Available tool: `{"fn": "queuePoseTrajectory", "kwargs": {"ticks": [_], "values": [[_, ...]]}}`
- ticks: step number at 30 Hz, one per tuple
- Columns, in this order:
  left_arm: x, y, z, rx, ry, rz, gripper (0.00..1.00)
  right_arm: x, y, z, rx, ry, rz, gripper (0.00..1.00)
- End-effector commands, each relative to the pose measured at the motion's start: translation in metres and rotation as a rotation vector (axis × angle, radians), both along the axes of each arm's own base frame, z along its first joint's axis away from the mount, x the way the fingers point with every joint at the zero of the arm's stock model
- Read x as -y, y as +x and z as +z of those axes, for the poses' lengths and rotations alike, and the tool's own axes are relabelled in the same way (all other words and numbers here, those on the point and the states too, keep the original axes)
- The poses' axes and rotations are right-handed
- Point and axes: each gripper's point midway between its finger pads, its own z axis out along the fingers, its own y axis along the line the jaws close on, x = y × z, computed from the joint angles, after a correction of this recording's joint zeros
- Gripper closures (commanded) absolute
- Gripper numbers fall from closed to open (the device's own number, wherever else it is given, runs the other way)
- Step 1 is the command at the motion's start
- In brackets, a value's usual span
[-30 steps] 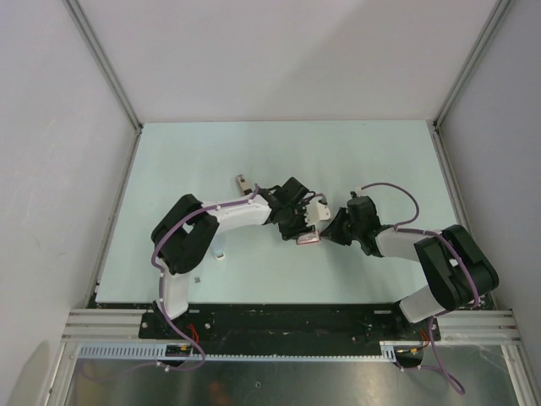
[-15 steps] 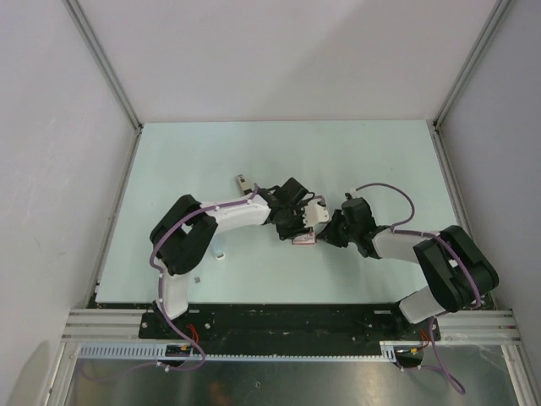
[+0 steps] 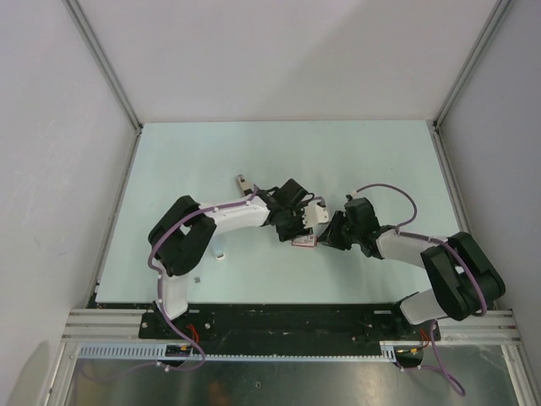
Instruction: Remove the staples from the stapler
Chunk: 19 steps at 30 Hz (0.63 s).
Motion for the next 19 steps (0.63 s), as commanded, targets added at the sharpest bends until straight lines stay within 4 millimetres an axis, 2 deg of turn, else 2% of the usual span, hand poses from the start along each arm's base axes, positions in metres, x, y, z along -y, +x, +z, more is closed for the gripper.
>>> {"fn": "queuePoseTrajectory", "kwargs": {"ticks": [1, 3, 6, 8, 10, 14, 17, 19], "values": [[0.015, -0.006, 0.031, 0.001, -0.109, 0.009, 0.39, -0.005, 0.008, 0.025, 0.066, 0.028, 0.024, 0.69], [0.016, -0.005, 0.050, -0.001, -0.154, 0.033, 0.33, -0.001, 0.009, 0.028, 0.081, 0.017, 0.014, 0.61], [0.016, -0.001, 0.086, 0.008, -0.234, 0.065, 0.26, 0.003, 0.014, 0.041, 0.127, -0.005, 0.004, 0.43], [0.014, 0.002, 0.110, 0.023, -0.280, 0.085, 0.22, 0.003, 0.019, 0.053, 0.163, -0.013, 0.010, 0.31], [0.011, 0.003, 0.130, 0.035, -0.318, 0.098, 0.21, 0.006, 0.024, 0.062, 0.177, -0.042, 0.010, 0.24], [0.000, 0.003, 0.159, 0.056, -0.370, 0.132, 0.16, 0.009, 0.029, 0.080, 0.206, -0.072, 0.015, 0.19], [-0.014, 0.007, 0.176, 0.069, -0.404, 0.179, 0.06, 0.012, 0.032, 0.096, 0.241, -0.084, 0.012, 0.18], [-0.027, 0.012, 0.187, 0.072, -0.430, 0.222, 0.02, 0.014, 0.034, 0.107, 0.262, -0.095, 0.010, 0.15]]}}
